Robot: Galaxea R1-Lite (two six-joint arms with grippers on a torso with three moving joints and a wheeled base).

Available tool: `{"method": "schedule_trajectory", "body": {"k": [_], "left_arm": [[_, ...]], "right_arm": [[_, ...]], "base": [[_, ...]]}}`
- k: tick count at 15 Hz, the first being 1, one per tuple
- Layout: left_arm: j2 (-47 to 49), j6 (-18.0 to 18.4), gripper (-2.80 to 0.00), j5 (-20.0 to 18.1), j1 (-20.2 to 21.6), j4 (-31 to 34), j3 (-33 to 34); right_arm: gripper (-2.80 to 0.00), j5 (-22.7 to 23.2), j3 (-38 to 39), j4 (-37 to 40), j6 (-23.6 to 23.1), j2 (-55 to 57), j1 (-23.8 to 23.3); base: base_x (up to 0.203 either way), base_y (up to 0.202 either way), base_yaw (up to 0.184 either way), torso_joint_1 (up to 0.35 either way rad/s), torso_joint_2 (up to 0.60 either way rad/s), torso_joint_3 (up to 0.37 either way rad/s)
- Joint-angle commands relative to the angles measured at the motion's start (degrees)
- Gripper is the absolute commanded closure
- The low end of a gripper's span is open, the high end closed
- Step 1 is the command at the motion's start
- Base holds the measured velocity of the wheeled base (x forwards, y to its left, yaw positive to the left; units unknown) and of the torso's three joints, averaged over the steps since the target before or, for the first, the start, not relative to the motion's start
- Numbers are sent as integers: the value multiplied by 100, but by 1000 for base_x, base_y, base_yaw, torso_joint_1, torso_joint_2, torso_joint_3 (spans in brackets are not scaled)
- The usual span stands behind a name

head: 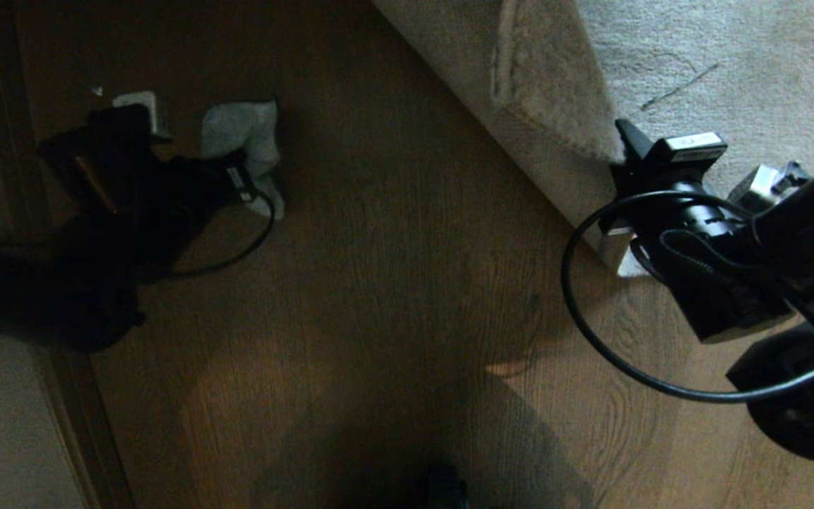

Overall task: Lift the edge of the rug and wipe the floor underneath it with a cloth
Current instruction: Wipe the floor under the carpet with a rag

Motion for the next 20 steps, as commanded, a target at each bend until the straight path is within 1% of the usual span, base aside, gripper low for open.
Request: {"method": "schedule_trajectory", "body": {"k": [1,3,4,5,7,8,10,11,12,13,15,17,19,20], "left_arm": [[-1229,4,0,-52,-5,-51,1151],[-1962,105,0,-68,-120,78,2131],[-2356,145,0,-72,-290,212,2727],[-2762,173,0,-69,-587,398,3333],[-3369,209,0,-58,-1577,904,4251],[-3539,219,0,-55,-2116,1218,4512],[-3639,220,0,-73,-3039,1945,4760],[-3507,204,0,-85,-3364,2199,4768],[-3216,175,0,-91,-3507,2294,4727],[-2768,119,0,-92,-3626,2315,4602],[-1778,-46,0,-77,-3784,2081,4115],[-622,-170,0,-20,-3870,1496,3321],[370,-249,0,27,-3913,975,2073],[760,-295,0,44,-3917,818,1448]], "right_arm": [[0,73,67,-269,43,-4,5],[0,139,136,-269,57,-39,5],[0,143,158,-269,89,-73,2],[0,143,218,-269,126,-97,-2],[0,143,259,-269,131,-99,-3],[0,142,268,-269,122,-99,-3],[0,134,308,-269,130,-90,-12],[0,134,302,-269,122,-81,-12],[0,134,306,-269,122,-73,-12],[0,134,302,-269,122,-66,-12],[0,125,310,-269,113,-64,-12],[0,99,311,-269,105,-64,-21],[0,90,311,-269,96,-64,-21],[0,90,330,-269,104,-55,-30]], "base": [[0,0,0,0,0,0],[0,0,0,0,0,0],[0,0,0,0,0,0],[0,0,0,0,0,0],[0,0,0,0,0,0],[0,0,0,0,0,0],[0,0,0,0,0,0],[0,0,0,0,0,0],[0,0,0,0,0,0],[0,0,0,0,0,0],[0,0,0,0,0,0],[0,0,0,0,0,0],[0,0,0,0,0,0],[0,0,0,0,0,0]]}}
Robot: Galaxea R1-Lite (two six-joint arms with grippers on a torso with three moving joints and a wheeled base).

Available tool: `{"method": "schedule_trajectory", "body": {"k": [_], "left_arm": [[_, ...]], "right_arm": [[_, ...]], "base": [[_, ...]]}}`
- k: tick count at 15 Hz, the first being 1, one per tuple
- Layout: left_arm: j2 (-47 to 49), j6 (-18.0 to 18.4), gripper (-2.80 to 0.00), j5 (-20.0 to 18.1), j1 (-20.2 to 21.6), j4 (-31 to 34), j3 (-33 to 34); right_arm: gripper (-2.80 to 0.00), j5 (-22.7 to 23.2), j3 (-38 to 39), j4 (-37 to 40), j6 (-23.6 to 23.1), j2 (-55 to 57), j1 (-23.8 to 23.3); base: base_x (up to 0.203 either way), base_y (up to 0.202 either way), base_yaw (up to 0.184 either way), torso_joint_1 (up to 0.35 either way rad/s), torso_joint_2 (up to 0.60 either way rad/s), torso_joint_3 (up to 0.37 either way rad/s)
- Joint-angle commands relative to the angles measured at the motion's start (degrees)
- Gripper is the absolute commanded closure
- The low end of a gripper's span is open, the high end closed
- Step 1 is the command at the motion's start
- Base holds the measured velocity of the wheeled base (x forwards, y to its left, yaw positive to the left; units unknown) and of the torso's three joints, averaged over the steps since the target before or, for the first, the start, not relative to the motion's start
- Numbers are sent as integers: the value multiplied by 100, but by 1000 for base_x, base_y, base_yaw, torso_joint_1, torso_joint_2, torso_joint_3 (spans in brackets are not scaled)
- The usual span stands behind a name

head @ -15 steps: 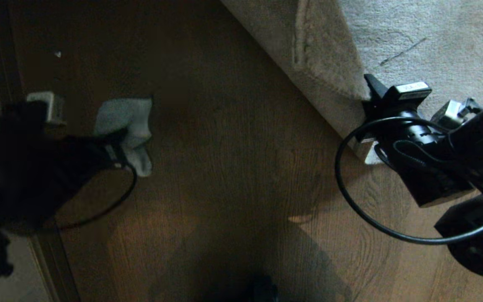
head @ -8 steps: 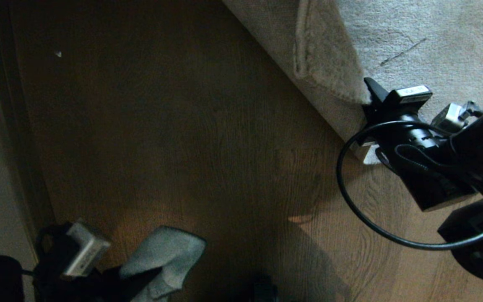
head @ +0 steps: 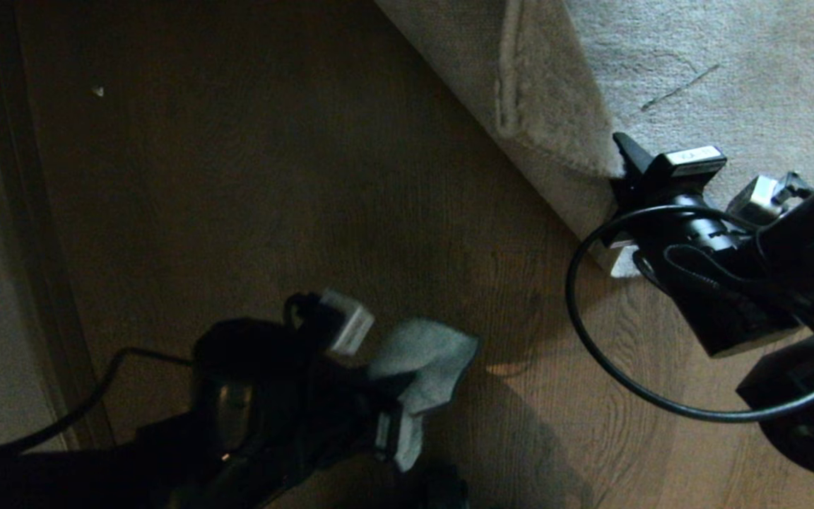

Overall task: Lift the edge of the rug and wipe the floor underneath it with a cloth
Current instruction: Wipe the floor under the carpet with a rag

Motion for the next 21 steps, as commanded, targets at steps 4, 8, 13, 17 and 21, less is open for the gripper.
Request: {"method": "schedule_trajectory", "body": {"k": [4,8,13,17,21], "left_arm": [[2442,-335,0,288,293,-608,-2999],[2920,-316,0,447,1281,-956,-3920],[2693,-207,0,443,2026,-981,-4223],[2432,-22,0,411,2422,-969,-4395],[2065,17,0,414,2808,-957,-4394]], "right_arm": [[0,-15,-12,-274,42,26,-9],[0,-15,-20,-274,24,17,-9],[0,-6,-4,-274,27,34,-9],[0,2,-21,-274,51,34,0],[0,20,-30,-274,59,43,0]], "base": [[0,0,0,0,0,0],[0,0,0,0,0,0],[0,0,0,0,0,0],[0,0,0,0,0,0],[0,0,0,0,0,0]]}}
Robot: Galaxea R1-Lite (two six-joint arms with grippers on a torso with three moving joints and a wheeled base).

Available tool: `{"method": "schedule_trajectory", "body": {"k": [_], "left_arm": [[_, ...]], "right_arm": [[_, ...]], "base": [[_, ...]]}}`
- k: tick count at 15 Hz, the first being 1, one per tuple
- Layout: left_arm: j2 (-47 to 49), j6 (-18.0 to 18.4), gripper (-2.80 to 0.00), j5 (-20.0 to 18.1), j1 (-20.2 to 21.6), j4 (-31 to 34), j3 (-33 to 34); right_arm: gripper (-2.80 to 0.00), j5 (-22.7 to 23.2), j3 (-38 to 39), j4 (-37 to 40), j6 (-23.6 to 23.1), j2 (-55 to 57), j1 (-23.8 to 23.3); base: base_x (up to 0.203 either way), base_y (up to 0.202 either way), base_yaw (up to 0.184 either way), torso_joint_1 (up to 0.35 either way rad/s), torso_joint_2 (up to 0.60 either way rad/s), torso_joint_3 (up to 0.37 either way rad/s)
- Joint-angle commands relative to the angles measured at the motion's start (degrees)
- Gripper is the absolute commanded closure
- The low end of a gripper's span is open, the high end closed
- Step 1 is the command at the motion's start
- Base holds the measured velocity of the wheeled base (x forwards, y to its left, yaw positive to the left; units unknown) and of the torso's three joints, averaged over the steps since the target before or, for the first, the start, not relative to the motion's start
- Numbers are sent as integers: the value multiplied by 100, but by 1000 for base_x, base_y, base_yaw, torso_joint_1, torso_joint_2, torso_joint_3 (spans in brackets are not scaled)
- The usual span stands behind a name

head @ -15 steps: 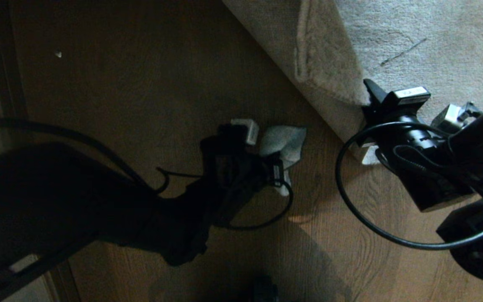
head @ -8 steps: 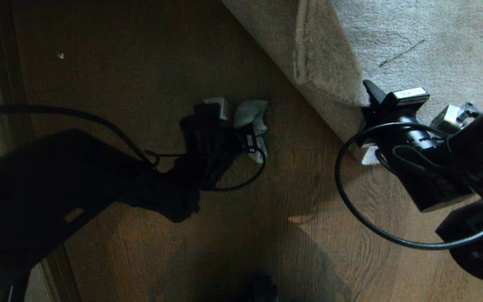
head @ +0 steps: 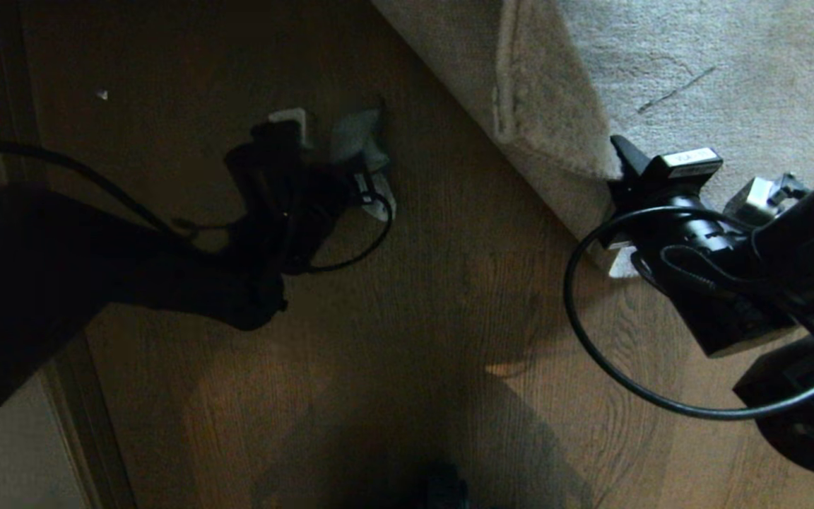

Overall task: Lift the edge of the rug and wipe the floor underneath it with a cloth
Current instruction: Wipe the floor under the carpet with a rag

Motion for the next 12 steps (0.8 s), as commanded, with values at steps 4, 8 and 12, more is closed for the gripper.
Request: {"method": "schedule_trajectory", "body": {"k": [4,8,12], "left_arm": [[-595,76,0,25,531,21,107],[-1036,369,0,11,960,-53,678],[-1582,395,0,-5,1195,-38,1322]], "right_arm": [[0,12,-17,-278,59,10,3],[0,21,-17,-278,59,10,3],[0,82,-8,-278,59,10,3]], "base": [[0,0,0,0,0,0],[0,0,0,0,0,0],[0,0,0,0,0,0]]}}
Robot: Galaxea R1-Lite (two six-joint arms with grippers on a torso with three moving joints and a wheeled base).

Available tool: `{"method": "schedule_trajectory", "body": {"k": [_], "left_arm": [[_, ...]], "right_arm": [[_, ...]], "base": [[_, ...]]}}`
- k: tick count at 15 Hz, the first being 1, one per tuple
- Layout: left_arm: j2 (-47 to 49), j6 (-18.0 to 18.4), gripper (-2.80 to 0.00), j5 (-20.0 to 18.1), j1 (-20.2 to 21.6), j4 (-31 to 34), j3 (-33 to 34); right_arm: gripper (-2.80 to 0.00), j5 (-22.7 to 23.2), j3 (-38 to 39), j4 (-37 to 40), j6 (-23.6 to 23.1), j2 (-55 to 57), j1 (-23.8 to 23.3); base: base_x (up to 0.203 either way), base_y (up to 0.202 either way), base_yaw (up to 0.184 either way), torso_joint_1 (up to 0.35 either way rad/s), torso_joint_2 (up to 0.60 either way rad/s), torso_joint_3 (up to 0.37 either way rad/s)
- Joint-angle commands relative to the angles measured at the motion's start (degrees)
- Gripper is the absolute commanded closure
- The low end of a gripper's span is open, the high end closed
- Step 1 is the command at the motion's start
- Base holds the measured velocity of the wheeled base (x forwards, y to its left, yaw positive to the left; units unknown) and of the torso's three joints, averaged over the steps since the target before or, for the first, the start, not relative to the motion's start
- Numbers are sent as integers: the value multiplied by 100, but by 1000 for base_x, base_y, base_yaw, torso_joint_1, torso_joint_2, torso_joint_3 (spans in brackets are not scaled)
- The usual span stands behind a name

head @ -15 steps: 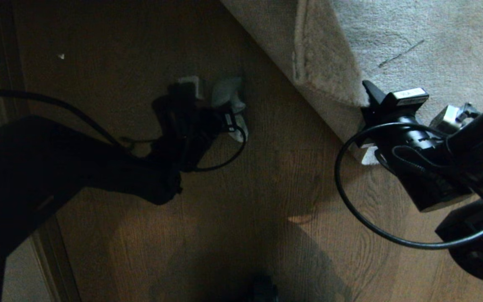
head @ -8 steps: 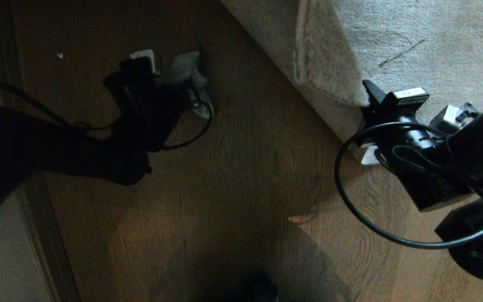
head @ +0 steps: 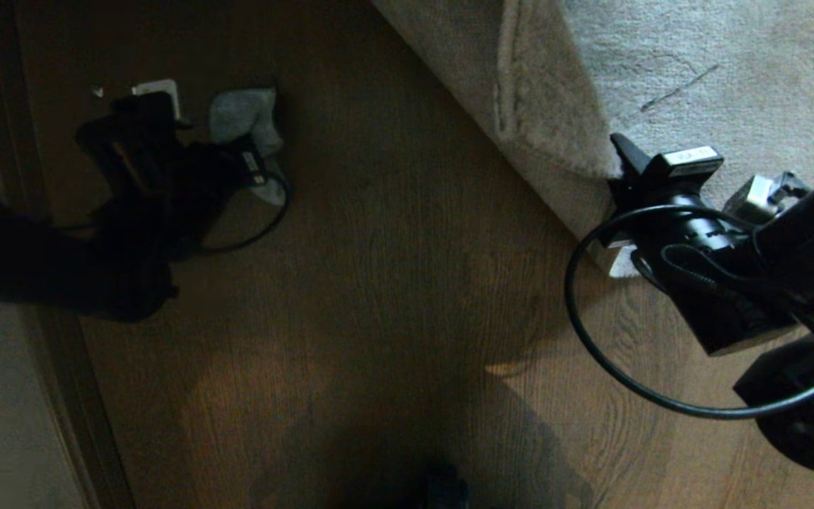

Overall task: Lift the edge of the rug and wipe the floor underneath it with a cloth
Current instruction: Wipe the floor under the carpet with a rag

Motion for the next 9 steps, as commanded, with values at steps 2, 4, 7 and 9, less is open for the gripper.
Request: {"method": "schedule_trajectory", "body": {"k": [2,4,7,9], "left_arm": [[-737,60,0,-30,186,-67,829],[-1118,78,0,-36,266,-69,1403],[-1789,85,0,-43,359,-70,2216],[-2251,85,0,-44,388,-66,2757]], "right_arm": [[0,28,0,-277,45,8,1],[0,51,0,-277,45,-23,8],[0,89,-9,-277,45,-19,8],[0,101,-7,-277,36,-36,17]], "base": [[0,0,0,0,0,0],[0,0,0,0,0,0],[0,0,0,0,0,0],[0,0,0,0,0,0]]}}
